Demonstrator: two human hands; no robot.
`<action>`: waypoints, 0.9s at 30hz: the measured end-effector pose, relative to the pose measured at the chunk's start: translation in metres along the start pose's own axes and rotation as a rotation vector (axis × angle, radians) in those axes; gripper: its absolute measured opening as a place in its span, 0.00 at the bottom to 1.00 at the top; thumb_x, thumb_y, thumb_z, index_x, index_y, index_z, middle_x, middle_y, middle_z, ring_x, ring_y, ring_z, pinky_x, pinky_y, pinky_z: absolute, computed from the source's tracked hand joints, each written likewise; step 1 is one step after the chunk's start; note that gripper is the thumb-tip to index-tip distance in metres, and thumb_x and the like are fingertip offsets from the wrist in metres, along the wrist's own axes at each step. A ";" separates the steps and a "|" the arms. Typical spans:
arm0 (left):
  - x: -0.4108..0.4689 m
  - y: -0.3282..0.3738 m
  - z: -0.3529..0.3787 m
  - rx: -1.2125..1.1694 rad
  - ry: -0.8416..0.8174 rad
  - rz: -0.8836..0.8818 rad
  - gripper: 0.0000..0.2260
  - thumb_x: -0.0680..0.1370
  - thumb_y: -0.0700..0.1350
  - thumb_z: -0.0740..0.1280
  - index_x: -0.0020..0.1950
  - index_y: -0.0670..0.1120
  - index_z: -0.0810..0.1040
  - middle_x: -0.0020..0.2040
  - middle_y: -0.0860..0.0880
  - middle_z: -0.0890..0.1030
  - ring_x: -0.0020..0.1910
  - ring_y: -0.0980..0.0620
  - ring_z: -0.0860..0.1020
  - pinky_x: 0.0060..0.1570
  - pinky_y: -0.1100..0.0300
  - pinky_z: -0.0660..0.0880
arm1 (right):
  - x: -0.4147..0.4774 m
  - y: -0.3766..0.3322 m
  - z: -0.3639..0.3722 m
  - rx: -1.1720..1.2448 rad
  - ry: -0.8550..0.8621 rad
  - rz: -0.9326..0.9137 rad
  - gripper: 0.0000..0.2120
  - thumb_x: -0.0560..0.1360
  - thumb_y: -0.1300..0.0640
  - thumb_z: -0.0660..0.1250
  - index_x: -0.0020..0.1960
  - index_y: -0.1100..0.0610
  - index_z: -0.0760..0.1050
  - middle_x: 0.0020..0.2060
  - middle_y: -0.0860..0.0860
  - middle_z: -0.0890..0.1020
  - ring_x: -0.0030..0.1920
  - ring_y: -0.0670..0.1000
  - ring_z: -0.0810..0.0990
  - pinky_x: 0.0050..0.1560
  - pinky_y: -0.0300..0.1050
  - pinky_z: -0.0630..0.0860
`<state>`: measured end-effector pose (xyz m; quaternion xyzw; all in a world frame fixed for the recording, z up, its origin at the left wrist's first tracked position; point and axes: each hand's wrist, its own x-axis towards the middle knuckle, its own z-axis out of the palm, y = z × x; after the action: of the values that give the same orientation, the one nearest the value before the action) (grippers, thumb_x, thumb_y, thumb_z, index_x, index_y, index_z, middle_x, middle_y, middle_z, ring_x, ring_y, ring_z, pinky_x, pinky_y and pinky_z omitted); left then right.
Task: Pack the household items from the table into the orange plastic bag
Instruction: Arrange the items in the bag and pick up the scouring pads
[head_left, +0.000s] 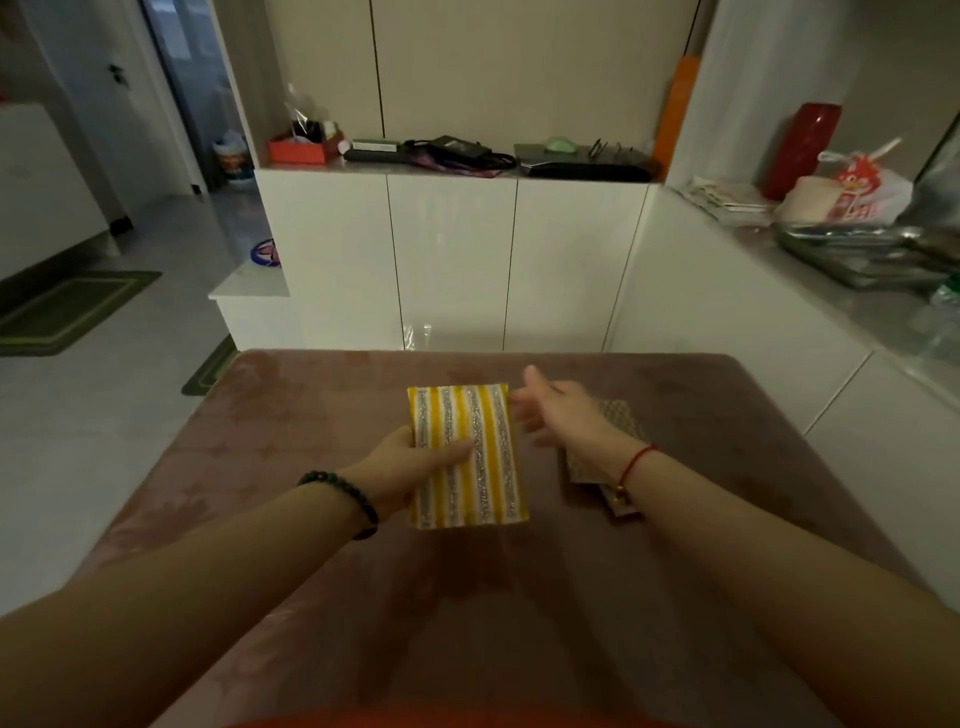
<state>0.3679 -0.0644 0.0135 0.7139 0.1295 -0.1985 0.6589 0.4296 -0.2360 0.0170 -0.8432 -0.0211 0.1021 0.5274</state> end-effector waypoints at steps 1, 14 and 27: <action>0.000 0.000 -0.004 -0.006 0.006 -0.008 0.18 0.75 0.44 0.67 0.64 0.43 0.72 0.59 0.42 0.79 0.57 0.44 0.79 0.59 0.45 0.74 | 0.005 0.009 -0.014 -0.172 0.161 -0.002 0.21 0.78 0.49 0.58 0.61 0.64 0.73 0.58 0.62 0.78 0.58 0.61 0.76 0.58 0.54 0.73; 0.006 -0.004 0.004 -0.165 0.023 -0.059 0.20 0.77 0.46 0.62 0.68 0.43 0.68 0.62 0.43 0.77 0.58 0.44 0.76 0.57 0.47 0.73 | -0.014 0.033 -0.010 0.387 0.278 -0.024 0.15 0.77 0.53 0.62 0.60 0.59 0.69 0.57 0.56 0.77 0.56 0.55 0.78 0.54 0.50 0.78; -0.015 -0.002 0.009 -0.108 -0.047 -0.014 0.27 0.70 0.44 0.71 0.67 0.43 0.67 0.63 0.43 0.77 0.60 0.44 0.77 0.62 0.46 0.73 | -0.008 0.086 -0.045 -0.585 0.390 0.401 0.38 0.72 0.43 0.66 0.72 0.59 0.54 0.71 0.63 0.61 0.70 0.64 0.60 0.68 0.60 0.60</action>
<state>0.3530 -0.0721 0.0181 0.6716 0.1293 -0.2127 0.6978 0.4244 -0.3152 -0.0397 -0.9486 0.2160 0.0310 0.2290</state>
